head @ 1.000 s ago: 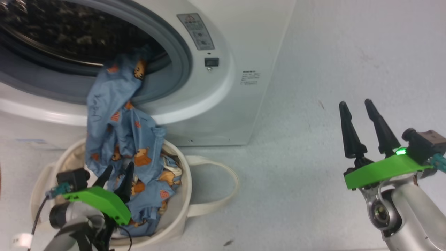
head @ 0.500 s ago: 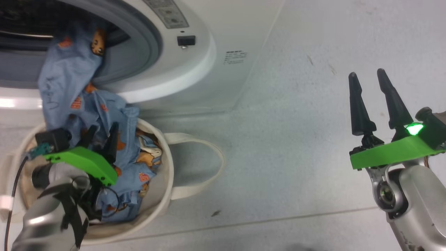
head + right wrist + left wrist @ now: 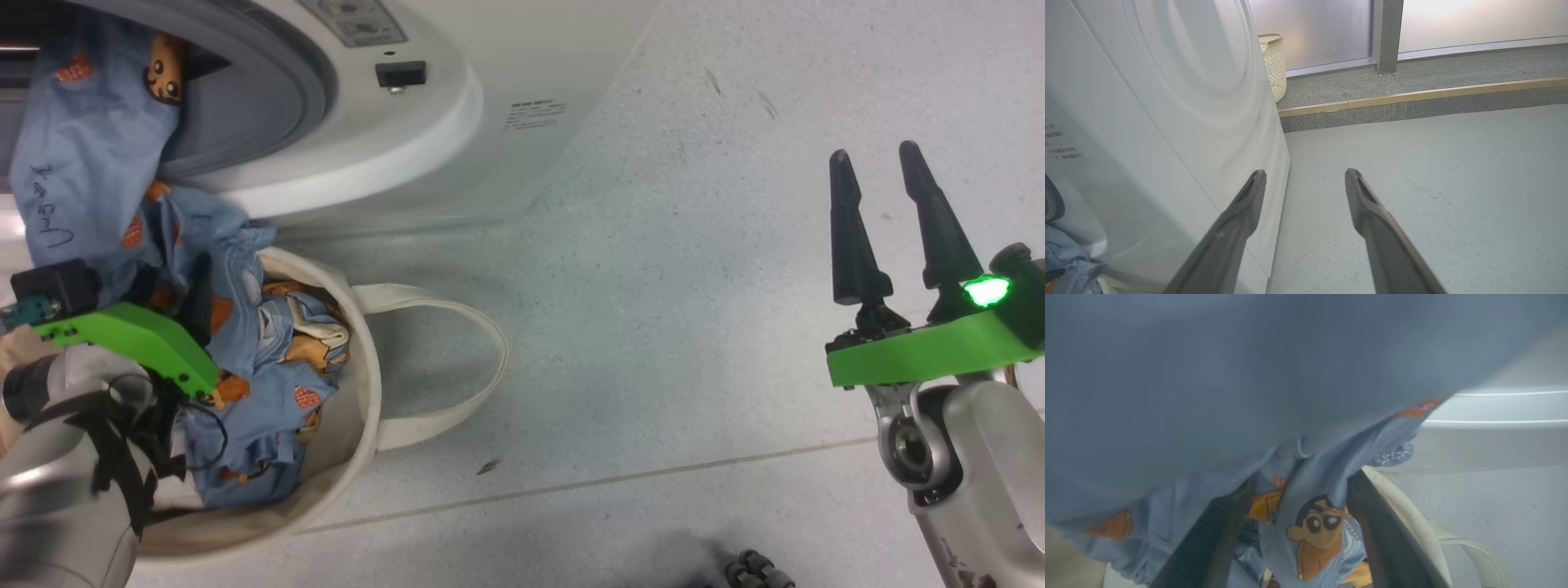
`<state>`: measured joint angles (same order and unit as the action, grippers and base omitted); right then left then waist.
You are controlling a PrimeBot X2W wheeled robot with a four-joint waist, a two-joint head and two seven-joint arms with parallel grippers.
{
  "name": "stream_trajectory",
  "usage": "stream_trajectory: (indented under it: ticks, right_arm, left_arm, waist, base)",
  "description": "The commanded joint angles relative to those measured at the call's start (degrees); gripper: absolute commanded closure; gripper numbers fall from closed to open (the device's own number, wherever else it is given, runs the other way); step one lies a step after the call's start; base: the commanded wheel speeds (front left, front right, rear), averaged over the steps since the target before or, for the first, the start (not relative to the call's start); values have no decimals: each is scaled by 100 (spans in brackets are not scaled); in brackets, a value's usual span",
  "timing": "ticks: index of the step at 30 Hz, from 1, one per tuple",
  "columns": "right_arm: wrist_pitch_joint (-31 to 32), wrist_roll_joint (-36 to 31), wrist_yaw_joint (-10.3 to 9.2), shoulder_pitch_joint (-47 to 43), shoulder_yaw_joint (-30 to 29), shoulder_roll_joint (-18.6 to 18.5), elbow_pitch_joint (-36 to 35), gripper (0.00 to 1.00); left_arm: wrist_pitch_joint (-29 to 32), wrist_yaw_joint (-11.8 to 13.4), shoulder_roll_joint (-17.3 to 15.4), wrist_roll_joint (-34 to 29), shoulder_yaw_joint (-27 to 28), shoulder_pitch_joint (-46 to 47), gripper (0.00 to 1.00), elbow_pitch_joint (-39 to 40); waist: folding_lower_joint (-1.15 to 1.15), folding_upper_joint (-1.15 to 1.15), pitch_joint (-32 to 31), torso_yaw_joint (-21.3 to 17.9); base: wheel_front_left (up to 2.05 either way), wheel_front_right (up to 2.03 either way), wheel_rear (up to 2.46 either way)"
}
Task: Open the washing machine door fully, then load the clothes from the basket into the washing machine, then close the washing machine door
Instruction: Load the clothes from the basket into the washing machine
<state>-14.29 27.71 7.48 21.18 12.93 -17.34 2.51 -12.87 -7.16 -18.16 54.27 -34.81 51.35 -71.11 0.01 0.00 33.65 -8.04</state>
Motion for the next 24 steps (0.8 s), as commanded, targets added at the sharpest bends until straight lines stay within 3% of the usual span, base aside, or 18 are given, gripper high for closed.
stream_trajectory:
  ticks: [1, 9, 15, 16, 17, 24]
  right_arm:
    - [-71, -38, 1, -110, 33, -40, -201, 0]
    - [-71, -89, 1, -121, -12, -18, -253, 0]
    - [-71, -106, 1, -152, -56, -43, -246, 0]
    - [-71, -105, 1, -156, -61, -51, -248, 0]
    - [-71, -104, 1, -159, -66, -60, -251, 0]
    - [-69, -84, 1, -156, -67, -99, -227, 0]
  left_arm:
    - [-12, -33, -273, 50, 118, 72, 0, 1]
    - [-95, -25, -356, 37, 46, 372, 0, -150]
    - [-152, 208, -442, 30, 94, 438, 0, -236]
    - [-161, 211, -446, 37, 109, 448, 57, -241]
    - [-170, 227, -446, 41, 123, 453, 98, -245]
    - [-208, 271, -414, 24, 247, 479, 100, -225]
  waist:
    - [-1, 0, 28, -16]
    - [-1, 0, 111, -80]
    - [-1, 0, 105, -93]
    - [-1, 0, 100, -90]
    - [-1, 0, 93, -84]
    - [-1, 0, -9, 23]
  base:
    - [0, 0, 0]
    - [0, 0, 0]
    - [0, 0, 0]
    - [0, 0, 0]
    - [0, 0, 0]
    - [0, 0, 0]
